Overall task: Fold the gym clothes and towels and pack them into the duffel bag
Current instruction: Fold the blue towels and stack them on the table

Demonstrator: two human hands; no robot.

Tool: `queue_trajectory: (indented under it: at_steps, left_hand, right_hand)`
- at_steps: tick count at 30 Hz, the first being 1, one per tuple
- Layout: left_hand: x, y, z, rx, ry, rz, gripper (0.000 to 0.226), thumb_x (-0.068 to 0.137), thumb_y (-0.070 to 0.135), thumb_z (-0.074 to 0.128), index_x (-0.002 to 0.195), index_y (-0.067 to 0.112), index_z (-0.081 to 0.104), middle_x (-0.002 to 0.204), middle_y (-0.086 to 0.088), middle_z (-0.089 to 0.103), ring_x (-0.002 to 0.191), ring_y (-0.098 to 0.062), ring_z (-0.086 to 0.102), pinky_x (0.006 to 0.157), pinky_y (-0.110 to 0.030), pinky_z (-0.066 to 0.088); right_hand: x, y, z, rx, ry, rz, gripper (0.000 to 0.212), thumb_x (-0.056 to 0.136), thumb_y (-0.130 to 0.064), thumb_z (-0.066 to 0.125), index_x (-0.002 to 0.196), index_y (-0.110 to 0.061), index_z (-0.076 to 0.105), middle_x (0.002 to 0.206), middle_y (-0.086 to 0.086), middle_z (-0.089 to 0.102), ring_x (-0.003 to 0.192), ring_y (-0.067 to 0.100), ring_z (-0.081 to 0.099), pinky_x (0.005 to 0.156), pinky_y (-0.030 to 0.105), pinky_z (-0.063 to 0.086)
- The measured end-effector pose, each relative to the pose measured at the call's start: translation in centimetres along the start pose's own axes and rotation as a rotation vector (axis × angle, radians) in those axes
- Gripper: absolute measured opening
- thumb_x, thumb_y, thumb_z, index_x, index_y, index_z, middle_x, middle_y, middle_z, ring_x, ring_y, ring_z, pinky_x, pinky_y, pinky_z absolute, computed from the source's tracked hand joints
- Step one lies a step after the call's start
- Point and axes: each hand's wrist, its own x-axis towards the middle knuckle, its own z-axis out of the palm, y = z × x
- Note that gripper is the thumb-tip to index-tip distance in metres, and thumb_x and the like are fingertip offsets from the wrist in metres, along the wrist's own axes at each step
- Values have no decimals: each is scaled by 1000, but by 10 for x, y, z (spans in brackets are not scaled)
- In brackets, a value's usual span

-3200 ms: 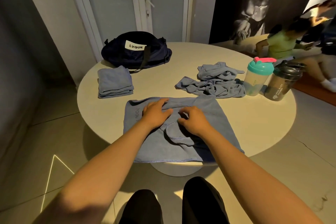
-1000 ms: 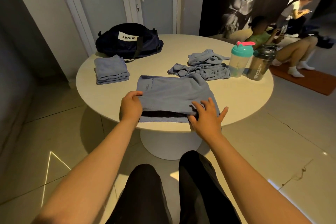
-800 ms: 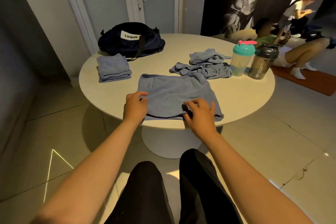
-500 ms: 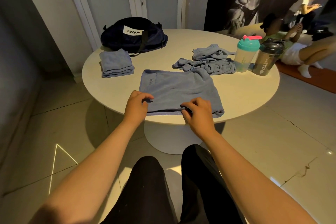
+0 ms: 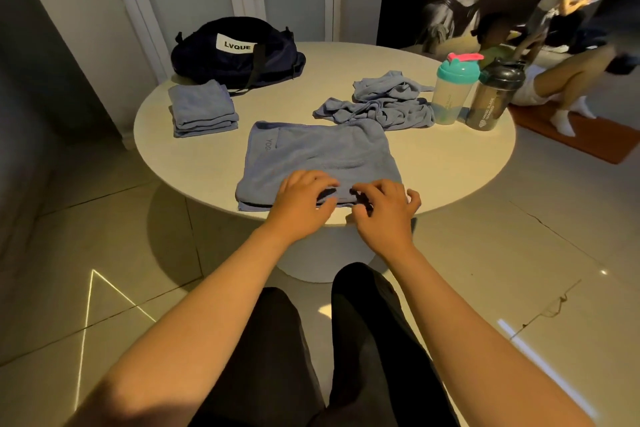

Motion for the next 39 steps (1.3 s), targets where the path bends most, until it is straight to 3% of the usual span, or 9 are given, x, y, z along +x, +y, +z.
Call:
queue_trajectory:
  at_steps: [4,10,12,16,22,28,32,36,39]
  left_hand:
    - [5,13,27,29,-27,-85,41,94,47,61,131,30,60,135,7,56,125,-22,43,109,-35,29]
    - [13,24,31,24,105,-59,10,89,28,68,93,25,60,94,7,60,97,-22,53,102,-34,31]
    - [16,26,33,-1,38,-17,11,90,29,68,97,27,62,101,9,59,101,-18,48,92,-28,32]
    - [12,24,37,-71,58,-25,8,93,32,67,100,29,64,103,13,58,99,-15,48,83,-28,34]
    - [9,23,41,-94,89,-62,11,101,27,58,107,21,66,106,6,65,104,-17,52,85,-29,40]
    - [4,18,38,-65,26,31,10,102,26,56,107,20,63,109,6,62,106,-19,52,92,-35,43]
    - [3,17,34,-7,-37,44,30,100,39,57,127,27,62,133,8,59,123,-17,47,109,-40,38]
    - [3,22,36,77,-143,2,49,103,53,42,148,37,46,161,6,34,149,-18,26,123,-39,15]
    - [2,25,35,128,-194,-18,49,105,54,33,152,40,39,165,8,25,154,-16,15,125,-44,5]
  right_hand:
    - [-3,21,-15,-13,11,128,31,83,-26,56,110,-24,71,109,6,56,108,30,46,92,41,33]
    - [1,33,-26,-34,11,154,21,95,-21,63,115,-20,68,105,10,56,92,32,57,82,41,43]
    - [5,33,-29,108,17,129,22,94,-12,64,115,-16,68,106,10,54,87,25,57,79,34,47]
    - [12,33,-39,316,55,165,26,91,4,59,107,-11,72,105,2,48,83,2,49,79,-1,35]
    - [11,42,-39,350,-7,238,40,87,16,46,103,-4,77,106,2,51,91,8,51,81,-3,36]
    - [8,50,-27,219,-41,266,40,89,6,49,114,-11,75,121,7,59,117,30,53,103,26,34]
    - [-1,53,-34,86,-112,272,40,93,-28,44,122,-24,71,139,3,53,141,19,35,121,53,-4]
    - [-10,46,-36,109,-81,250,47,95,-38,38,132,-25,64,154,4,43,152,17,17,119,49,-14]
    - [-11,42,-30,102,-12,172,39,103,-34,41,130,-21,65,148,0,50,150,17,25,121,48,-10]
